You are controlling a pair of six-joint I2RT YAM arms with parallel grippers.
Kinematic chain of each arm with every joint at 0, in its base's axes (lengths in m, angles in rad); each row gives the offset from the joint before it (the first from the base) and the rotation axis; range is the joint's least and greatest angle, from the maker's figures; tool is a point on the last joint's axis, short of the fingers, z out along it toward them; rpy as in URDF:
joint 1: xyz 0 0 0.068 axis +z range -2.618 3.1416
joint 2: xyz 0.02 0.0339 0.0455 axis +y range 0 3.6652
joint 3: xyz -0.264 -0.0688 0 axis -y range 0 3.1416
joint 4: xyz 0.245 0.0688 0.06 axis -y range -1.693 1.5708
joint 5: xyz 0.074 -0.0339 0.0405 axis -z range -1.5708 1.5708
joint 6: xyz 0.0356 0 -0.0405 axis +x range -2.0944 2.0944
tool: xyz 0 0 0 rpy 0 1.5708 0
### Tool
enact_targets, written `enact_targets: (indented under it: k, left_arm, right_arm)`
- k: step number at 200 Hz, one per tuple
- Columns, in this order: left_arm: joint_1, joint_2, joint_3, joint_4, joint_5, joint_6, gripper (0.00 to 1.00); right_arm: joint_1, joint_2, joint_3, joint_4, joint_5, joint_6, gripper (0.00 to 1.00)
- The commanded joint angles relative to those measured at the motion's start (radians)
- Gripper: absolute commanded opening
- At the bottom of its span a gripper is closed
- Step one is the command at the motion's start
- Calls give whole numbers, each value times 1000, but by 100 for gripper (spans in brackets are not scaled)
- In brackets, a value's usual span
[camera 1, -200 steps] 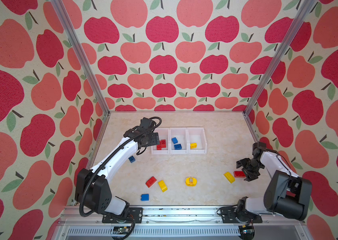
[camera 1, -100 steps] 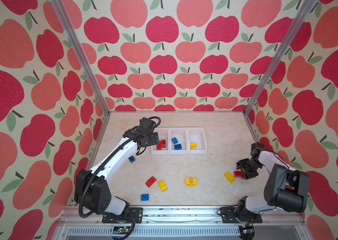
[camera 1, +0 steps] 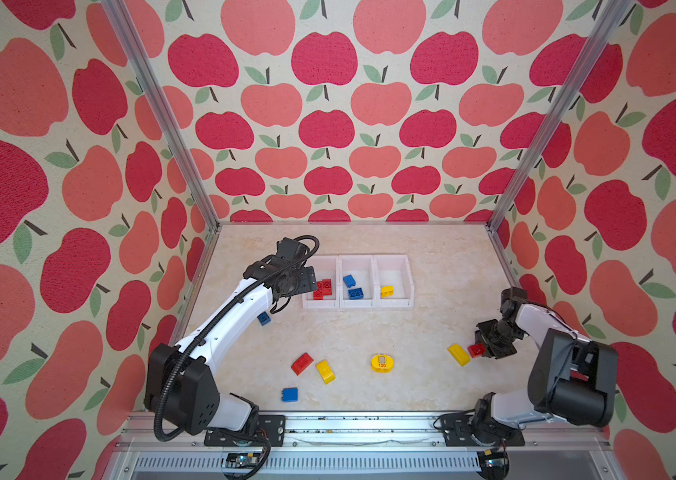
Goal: Sort the legos into containers by color
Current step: 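Grasp the long red brick with the right gripper while the left gripper lifts, then carry the red brick across to the compartment nearest the left arm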
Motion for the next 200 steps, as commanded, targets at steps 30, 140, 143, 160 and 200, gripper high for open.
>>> enact_targets:
  k: [30, 140, 143, 160, 200]
  left_arm:
    - [25, -64, -53, -3, 1, -23, 92]
    - [124, -177, -180, 31, 101, -28, 94]
    - [126, -182, -182, 32, 103, -28, 94]
    - [131, -198, -197, 35, 112, -29, 94]
    - [137, -231, -226, 39, 122, -34, 95]
  right_arm:
    - [0, -93, 19, -51, 12, -43, 33]
    - [315, -165, 267, -174, 78, -160, 32]
    - [325, -162, 275, -175, 82, -163, 32]
    - [404, -139, 323, -180, 99, -174, 32]
    - [586, -54, 466, -184, 141, -211, 32]
